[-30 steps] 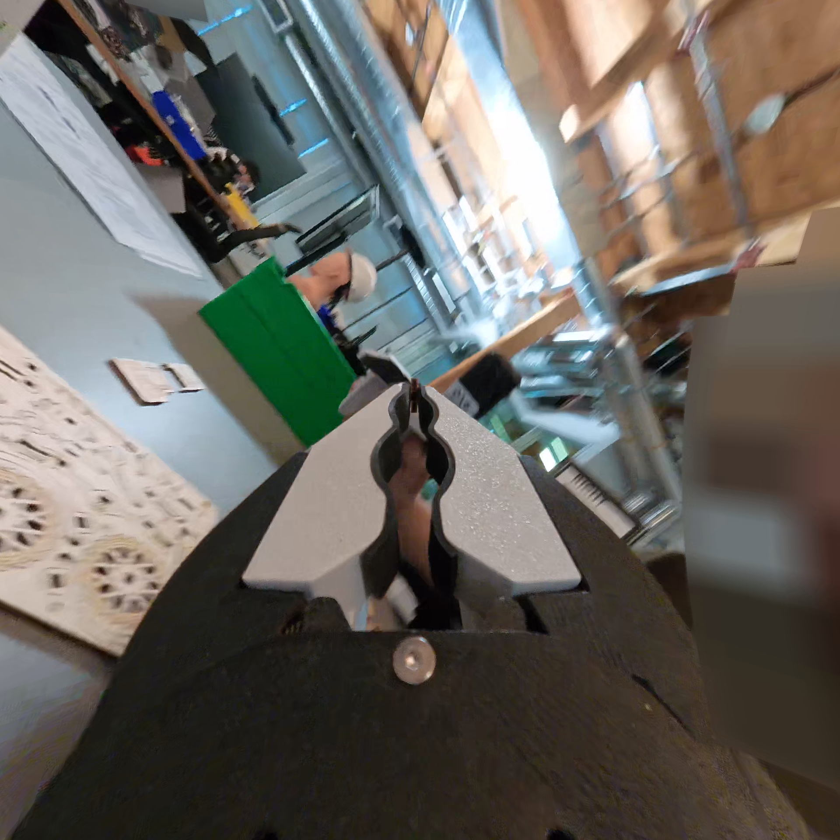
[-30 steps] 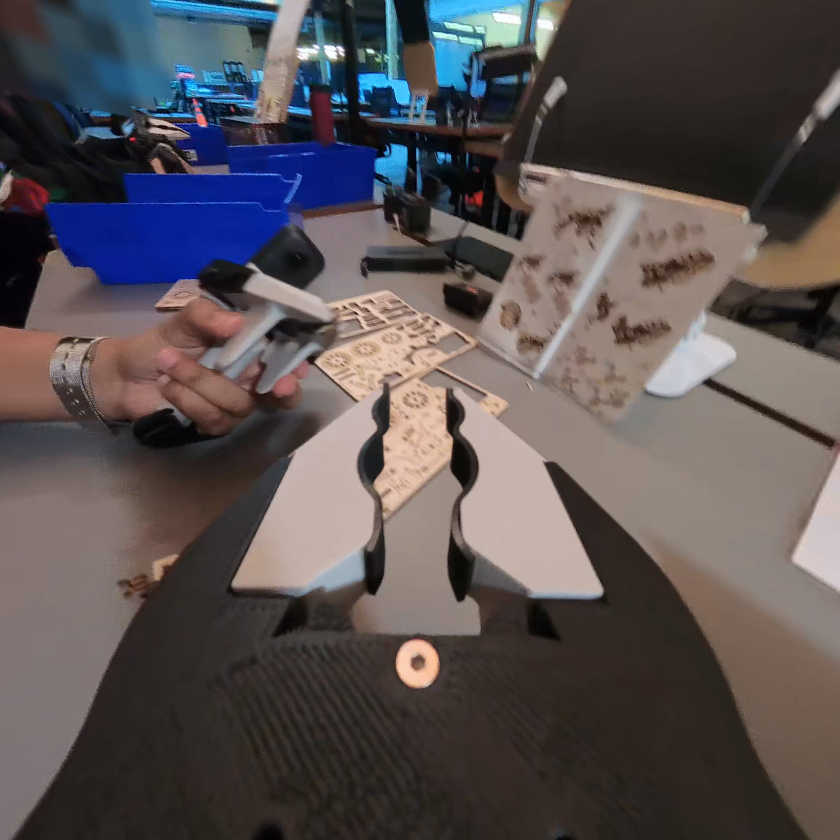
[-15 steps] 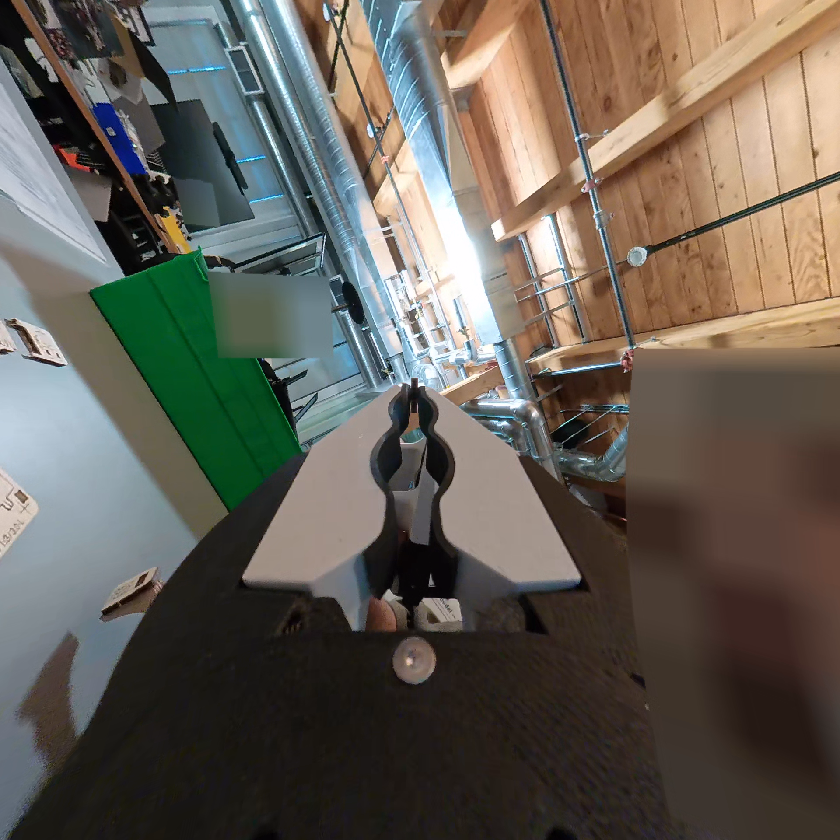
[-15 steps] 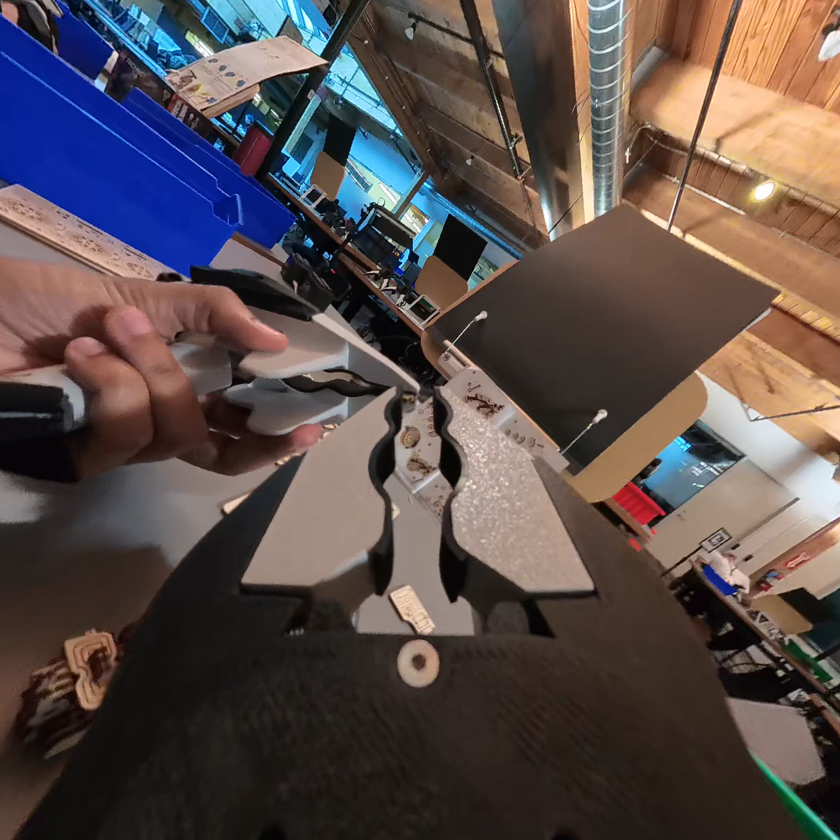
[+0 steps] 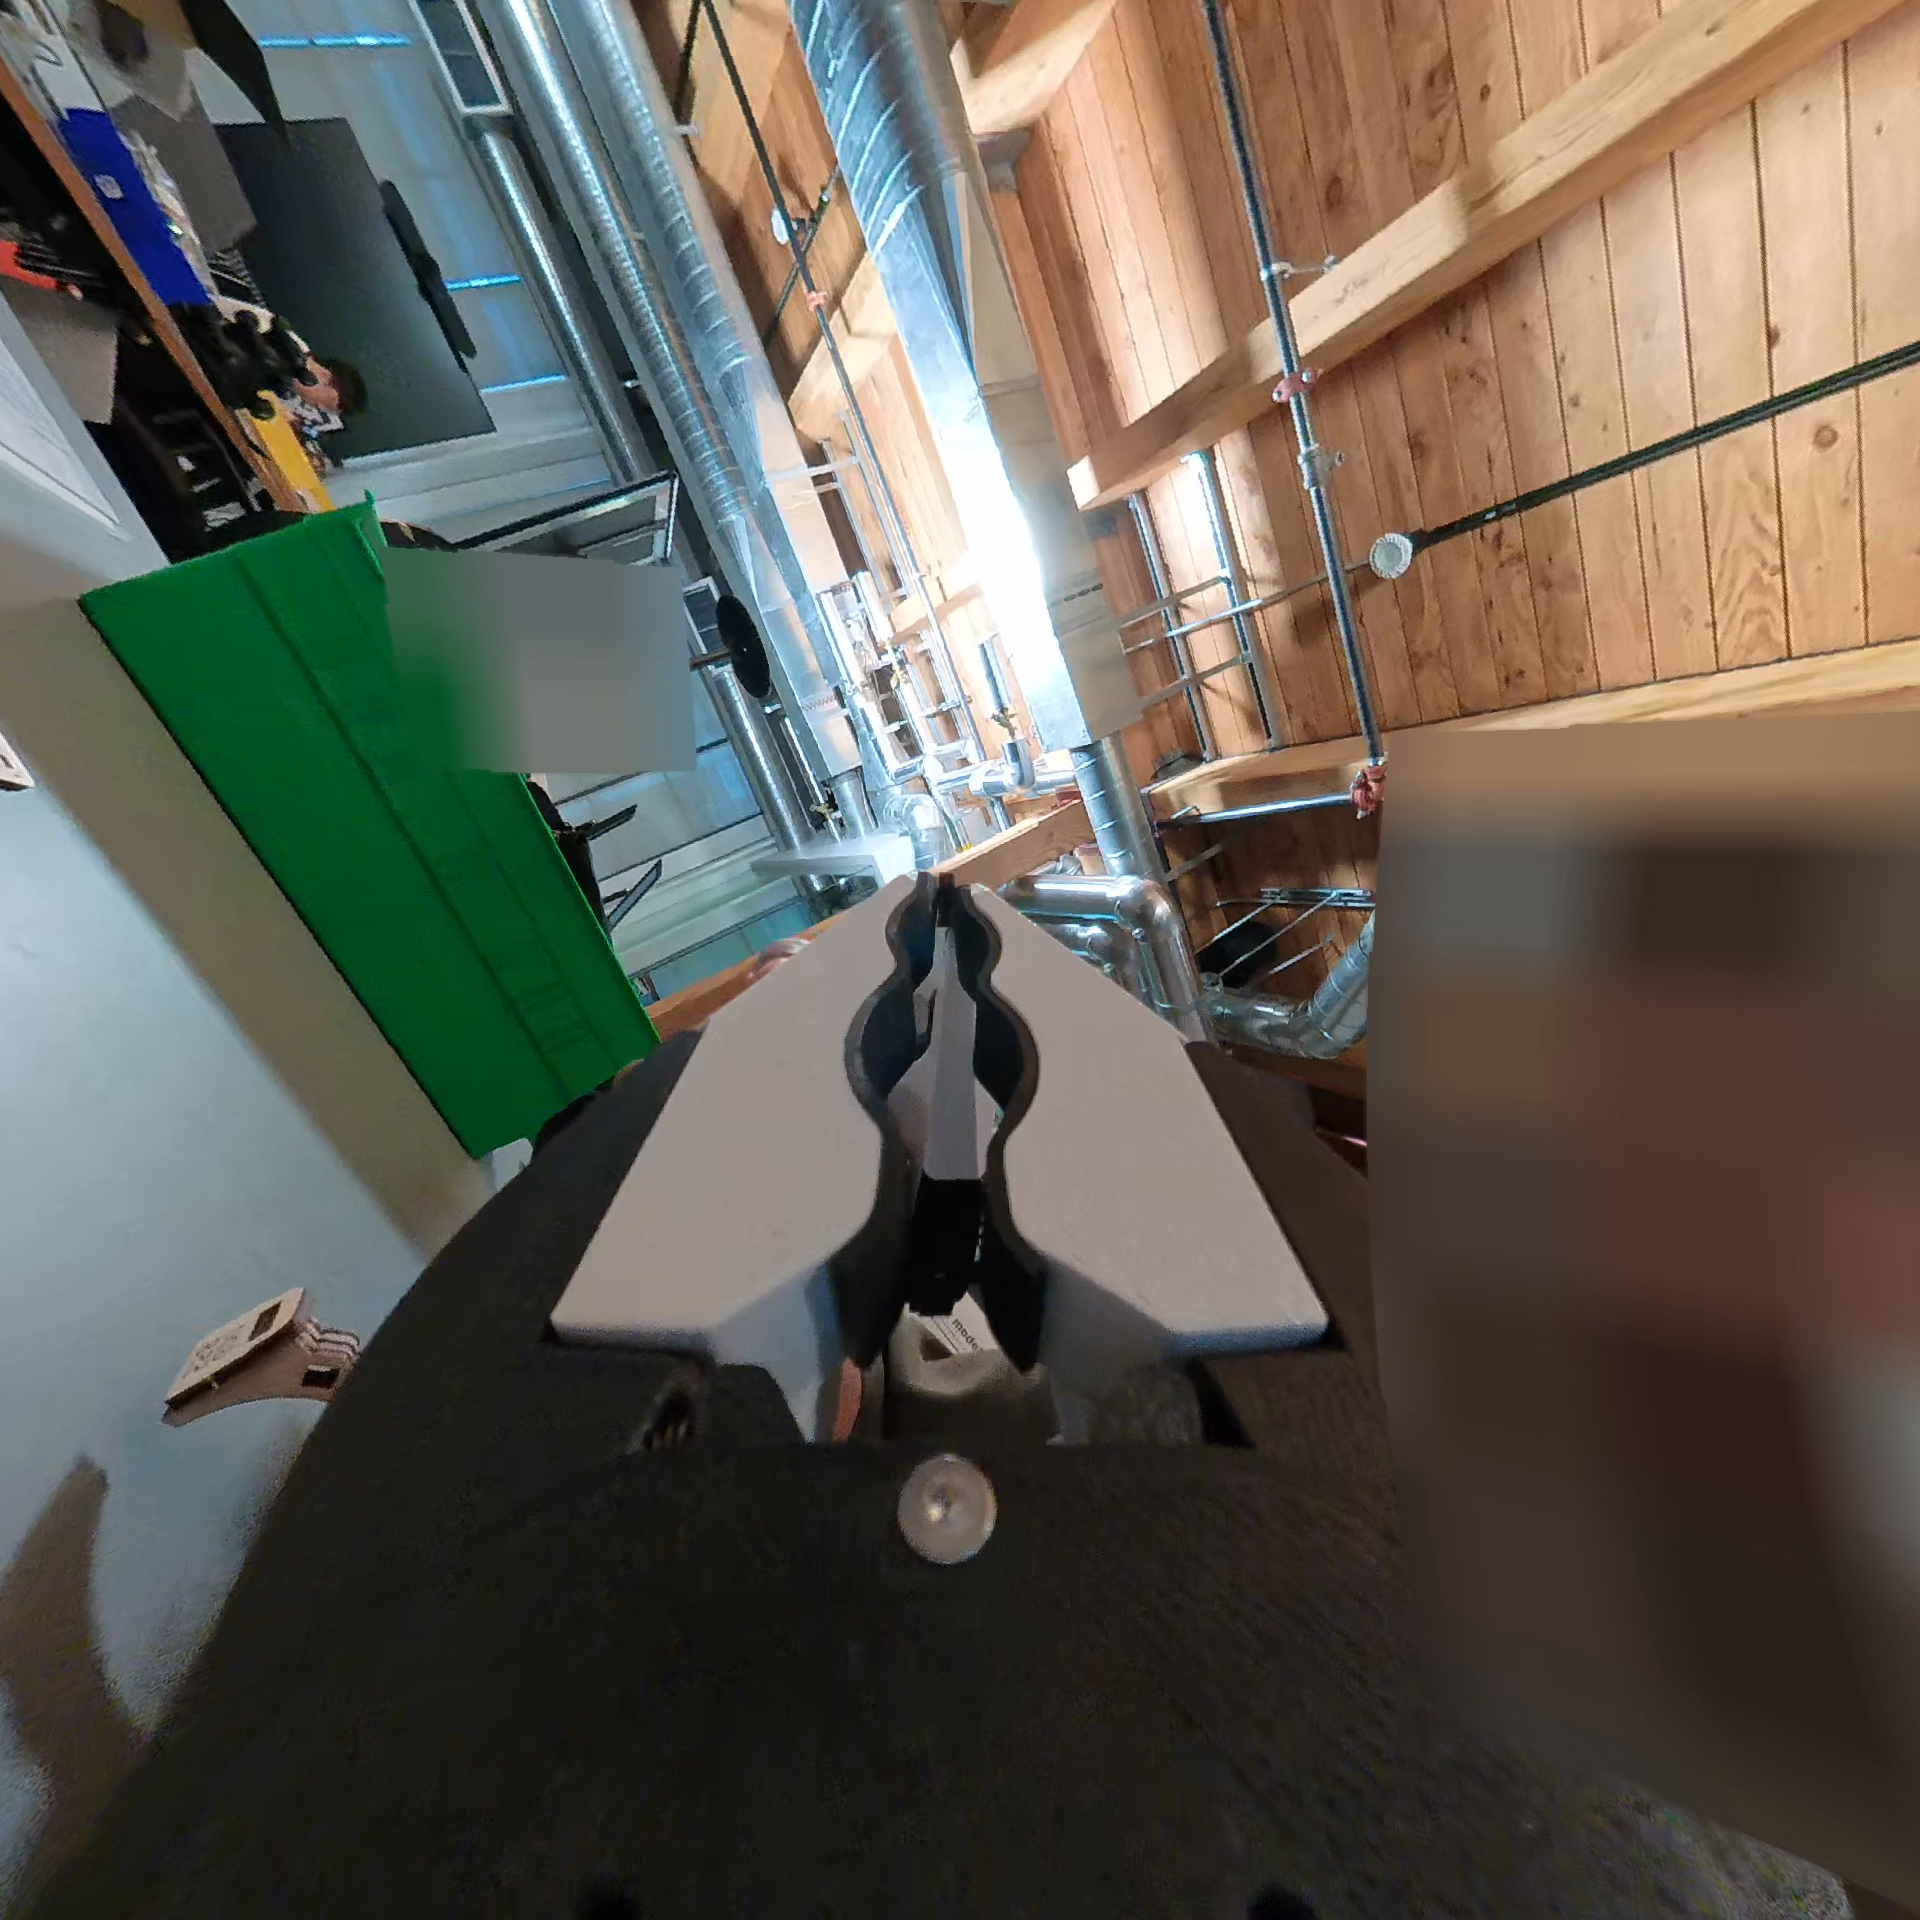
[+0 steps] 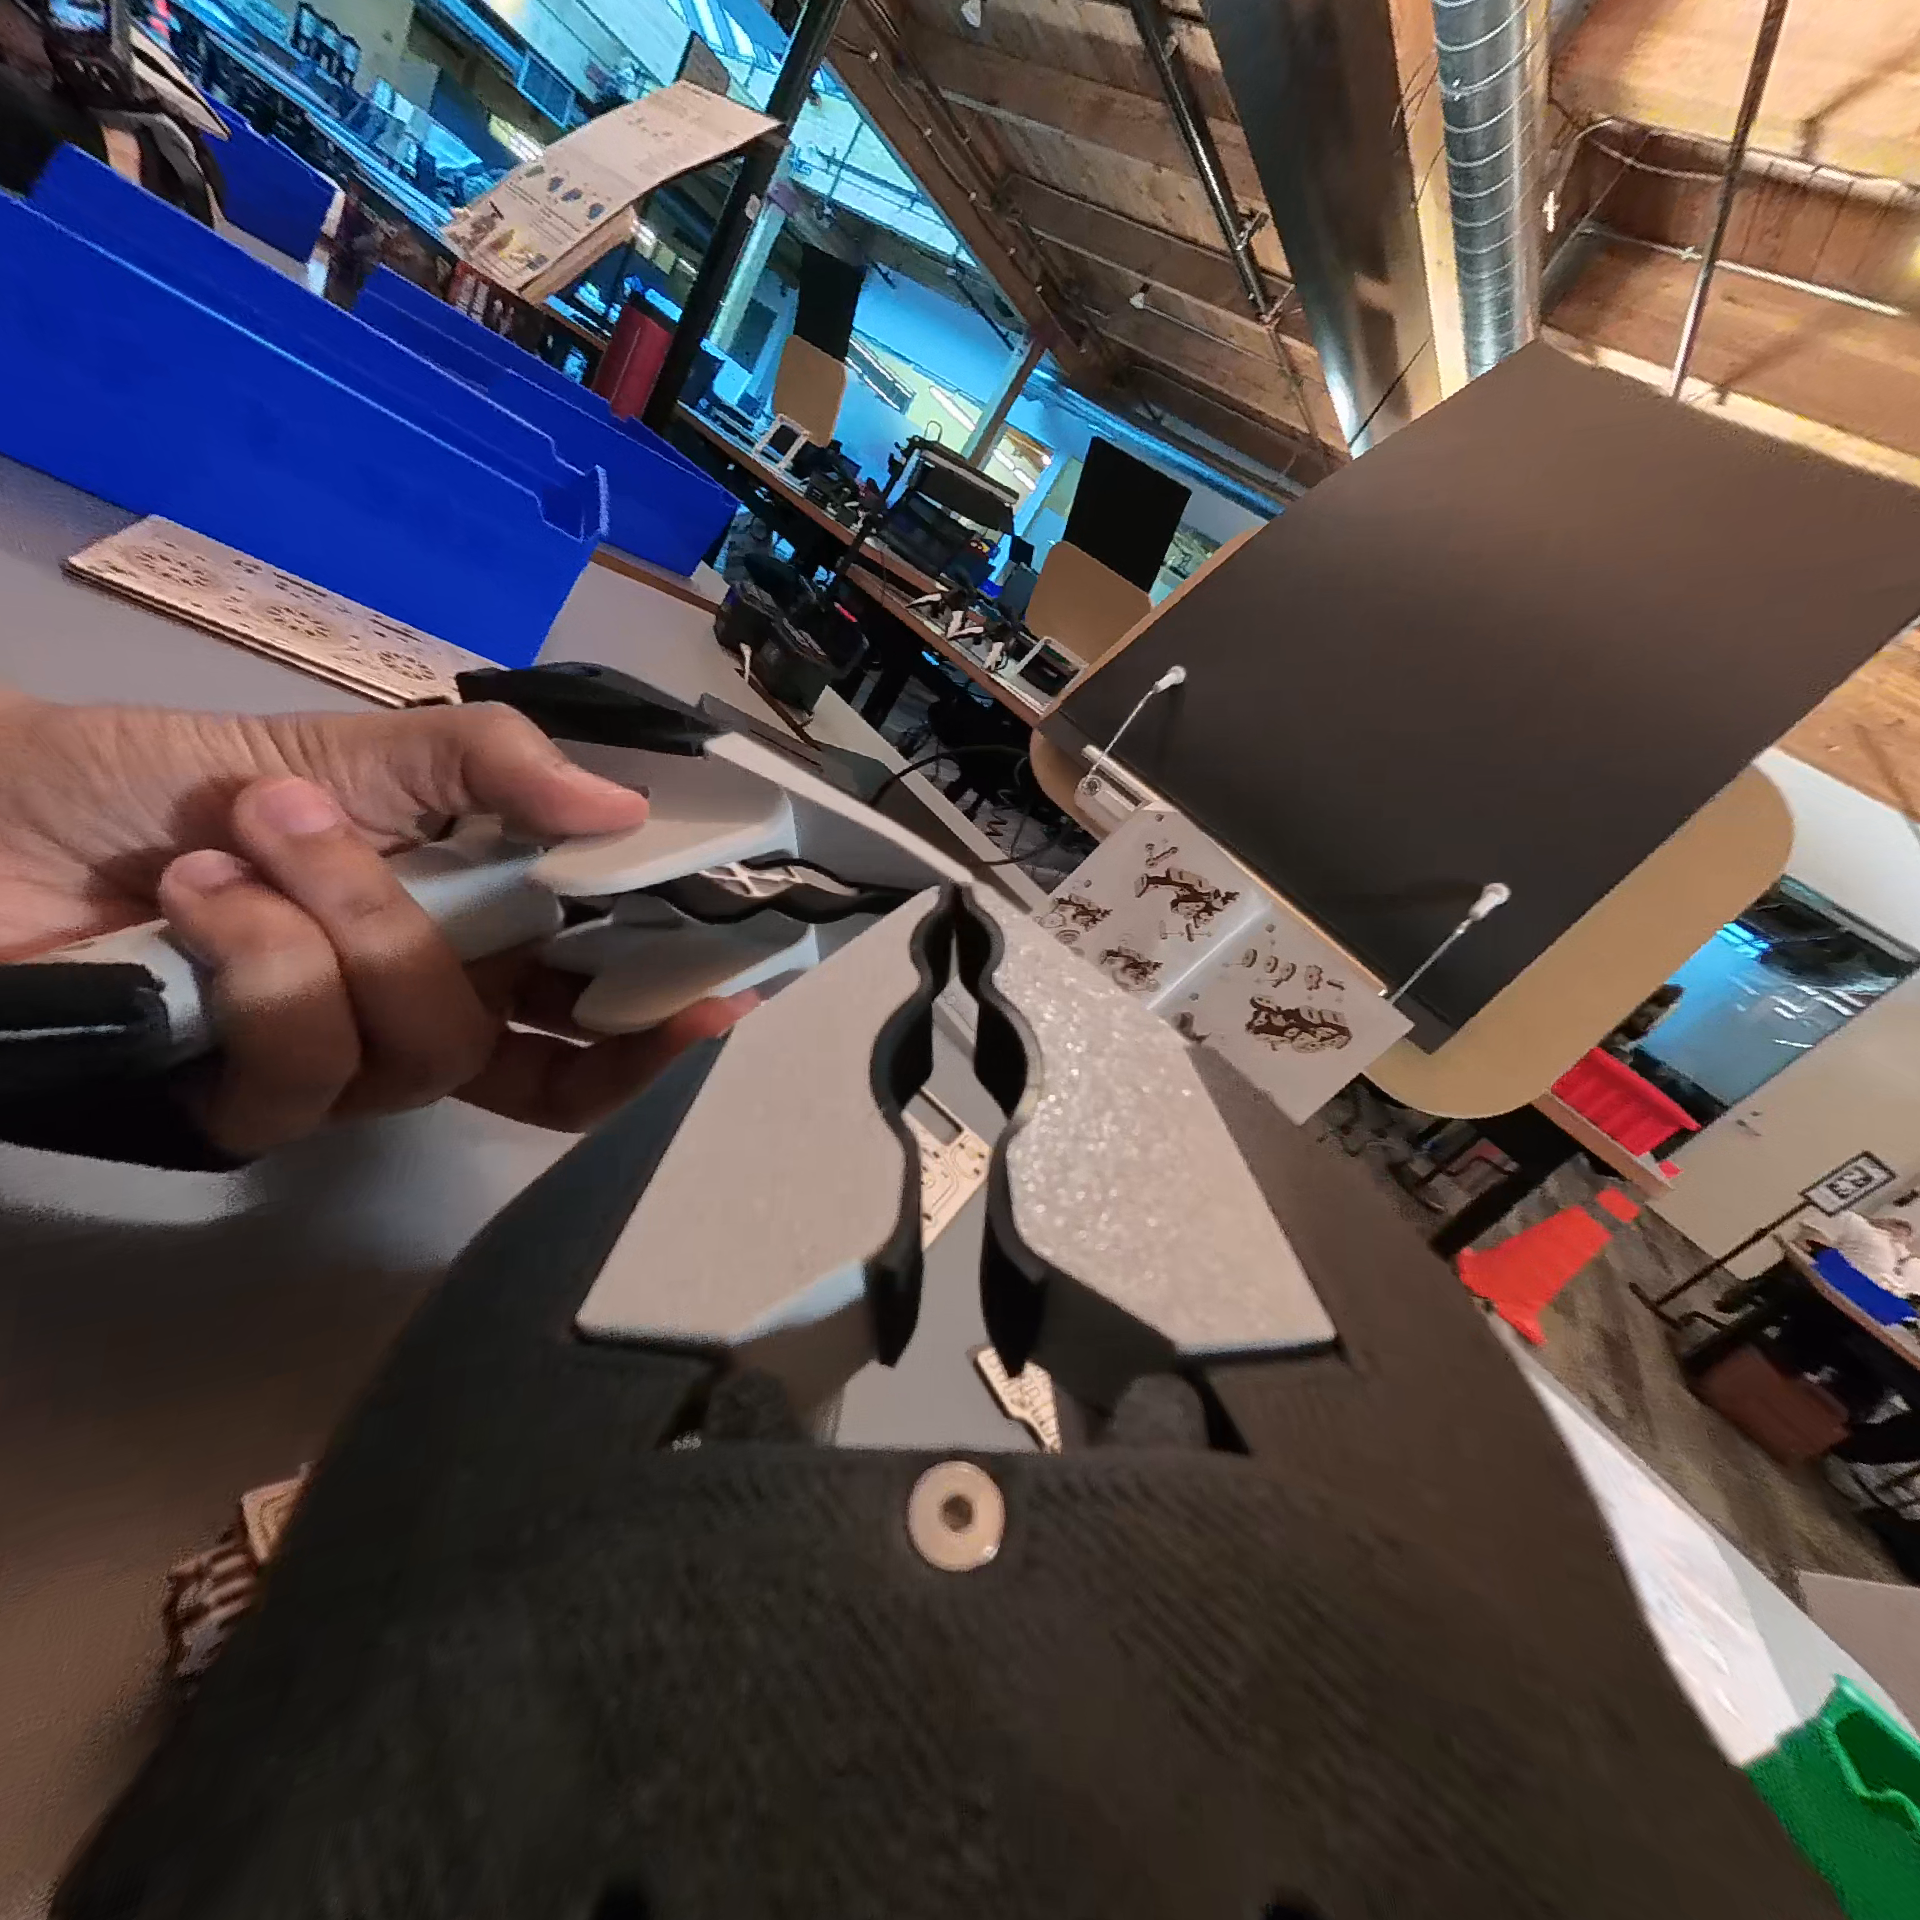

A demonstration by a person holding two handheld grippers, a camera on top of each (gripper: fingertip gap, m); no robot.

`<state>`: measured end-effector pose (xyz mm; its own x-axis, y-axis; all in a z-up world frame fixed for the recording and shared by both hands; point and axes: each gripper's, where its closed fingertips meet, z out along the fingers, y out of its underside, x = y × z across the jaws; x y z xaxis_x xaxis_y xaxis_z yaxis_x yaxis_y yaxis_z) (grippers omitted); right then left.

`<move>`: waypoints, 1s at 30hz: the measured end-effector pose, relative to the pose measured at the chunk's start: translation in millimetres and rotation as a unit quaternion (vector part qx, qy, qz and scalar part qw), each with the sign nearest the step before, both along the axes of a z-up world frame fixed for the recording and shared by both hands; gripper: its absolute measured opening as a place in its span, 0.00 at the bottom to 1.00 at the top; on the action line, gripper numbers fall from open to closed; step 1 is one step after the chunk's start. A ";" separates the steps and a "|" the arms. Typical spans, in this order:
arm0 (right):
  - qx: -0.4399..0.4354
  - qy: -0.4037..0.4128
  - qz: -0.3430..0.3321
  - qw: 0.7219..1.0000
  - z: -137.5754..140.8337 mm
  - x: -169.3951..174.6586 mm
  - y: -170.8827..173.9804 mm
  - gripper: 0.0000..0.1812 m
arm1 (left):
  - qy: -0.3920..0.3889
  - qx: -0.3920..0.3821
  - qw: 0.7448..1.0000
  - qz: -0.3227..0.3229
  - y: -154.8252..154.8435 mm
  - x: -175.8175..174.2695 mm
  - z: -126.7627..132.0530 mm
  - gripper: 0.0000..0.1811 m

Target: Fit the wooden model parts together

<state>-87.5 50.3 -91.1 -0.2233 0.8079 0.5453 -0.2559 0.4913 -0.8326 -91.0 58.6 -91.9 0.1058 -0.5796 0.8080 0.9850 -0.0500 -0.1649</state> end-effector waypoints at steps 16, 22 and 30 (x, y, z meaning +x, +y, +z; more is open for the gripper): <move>-0.033 -0.034 0.032 0.998 -9.9 8.9 4.9 0.07 | 0.048 -0.016 0.999 -0.014 1.7 10.4 -2.5 0.00; -0.015 -0.039 0.028 0.999 -12.1 7.8 8.0 0.00 | 0.074 -0.033 0.997 -0.018 4.6 14.6 -6.0 0.00; -0.025 -0.095 0.045 0.994 -25.3 4.4 10.8 0.00 | 0.077 -0.059 0.995 -0.030 7.6 11.1 -18.8 0.00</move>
